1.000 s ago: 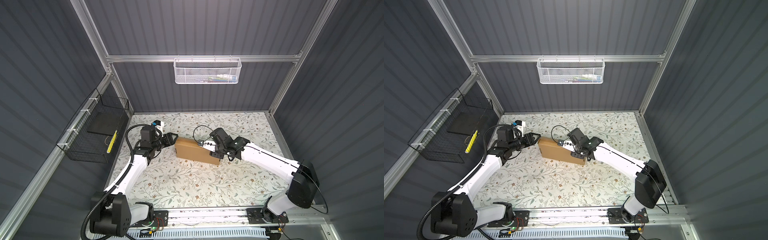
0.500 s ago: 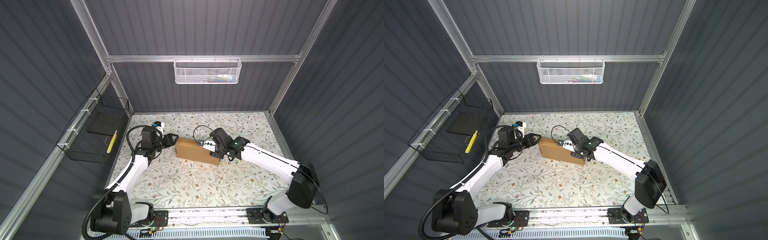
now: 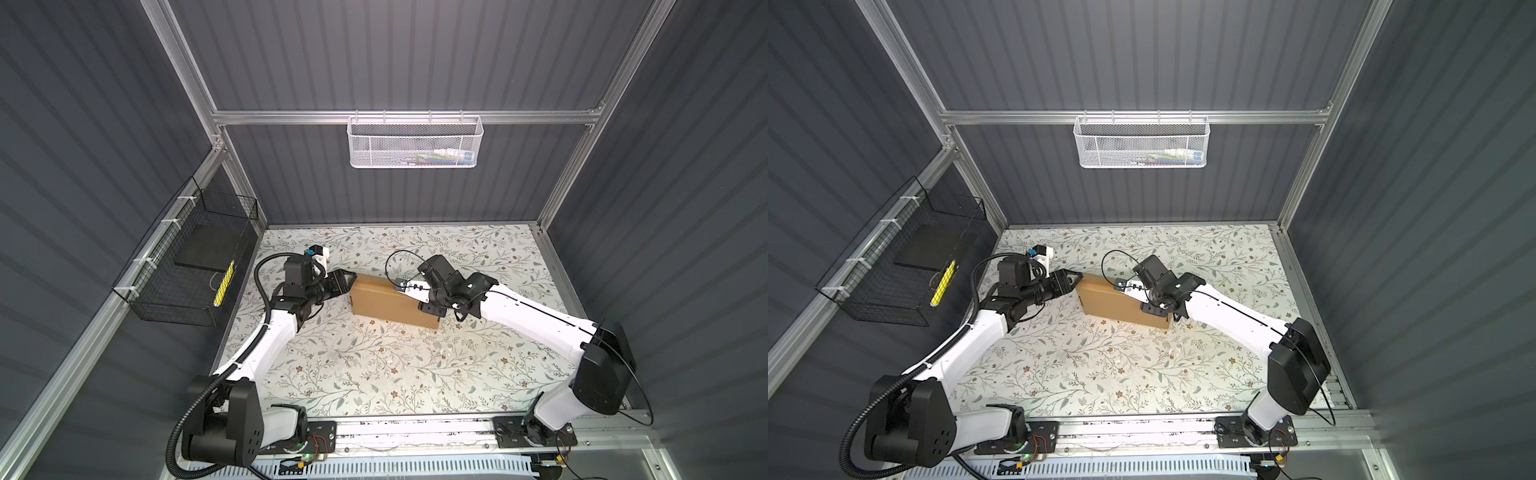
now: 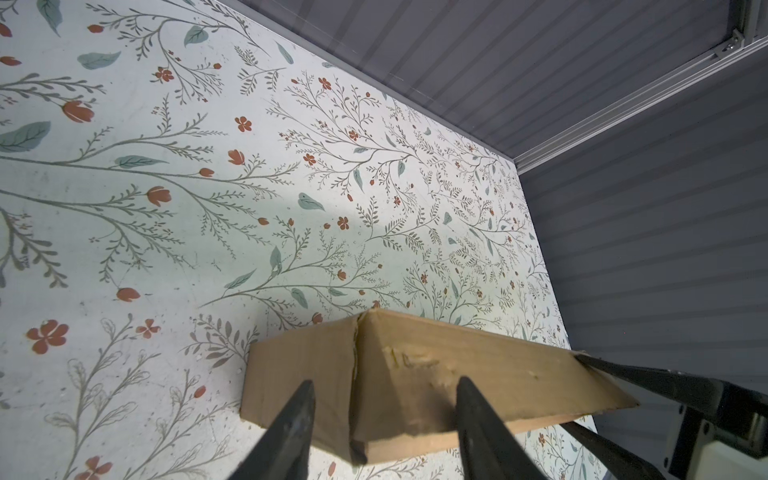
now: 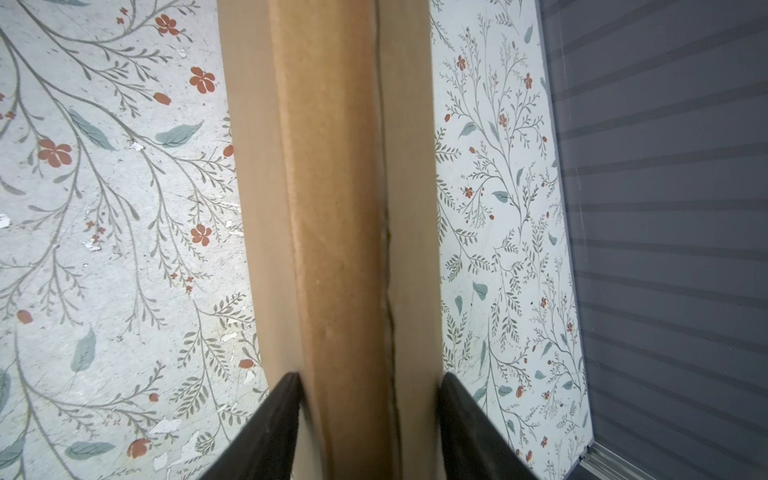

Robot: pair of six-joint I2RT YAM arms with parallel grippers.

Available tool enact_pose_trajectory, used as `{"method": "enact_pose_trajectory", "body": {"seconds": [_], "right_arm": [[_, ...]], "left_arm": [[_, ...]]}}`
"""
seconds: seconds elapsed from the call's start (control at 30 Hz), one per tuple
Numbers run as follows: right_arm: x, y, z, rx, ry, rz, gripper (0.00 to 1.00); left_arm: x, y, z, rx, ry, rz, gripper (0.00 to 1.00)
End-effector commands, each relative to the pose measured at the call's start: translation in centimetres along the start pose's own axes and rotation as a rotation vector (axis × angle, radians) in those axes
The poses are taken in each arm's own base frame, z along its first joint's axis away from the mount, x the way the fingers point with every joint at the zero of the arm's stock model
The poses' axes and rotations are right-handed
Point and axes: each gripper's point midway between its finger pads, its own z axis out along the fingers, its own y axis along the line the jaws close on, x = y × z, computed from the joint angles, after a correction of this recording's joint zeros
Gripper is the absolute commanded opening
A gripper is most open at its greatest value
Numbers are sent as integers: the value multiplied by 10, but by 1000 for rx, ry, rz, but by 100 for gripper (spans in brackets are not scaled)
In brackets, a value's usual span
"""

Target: Fold the paper box

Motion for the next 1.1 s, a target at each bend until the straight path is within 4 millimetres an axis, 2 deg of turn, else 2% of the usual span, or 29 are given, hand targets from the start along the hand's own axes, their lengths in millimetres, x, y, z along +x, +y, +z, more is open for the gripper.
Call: {"method": "enact_pose_trajectory", "body": {"seconds": [0.0, 1.07], "right_arm": [[3, 7, 6, -25, 33, 2, 54], [5, 1, 0, 7, 36, 46, 58]], "left_arm": [[7, 7, 4, -7, 17, -13, 53], [20, 25, 11, -53, 28, -44, 35]]}}
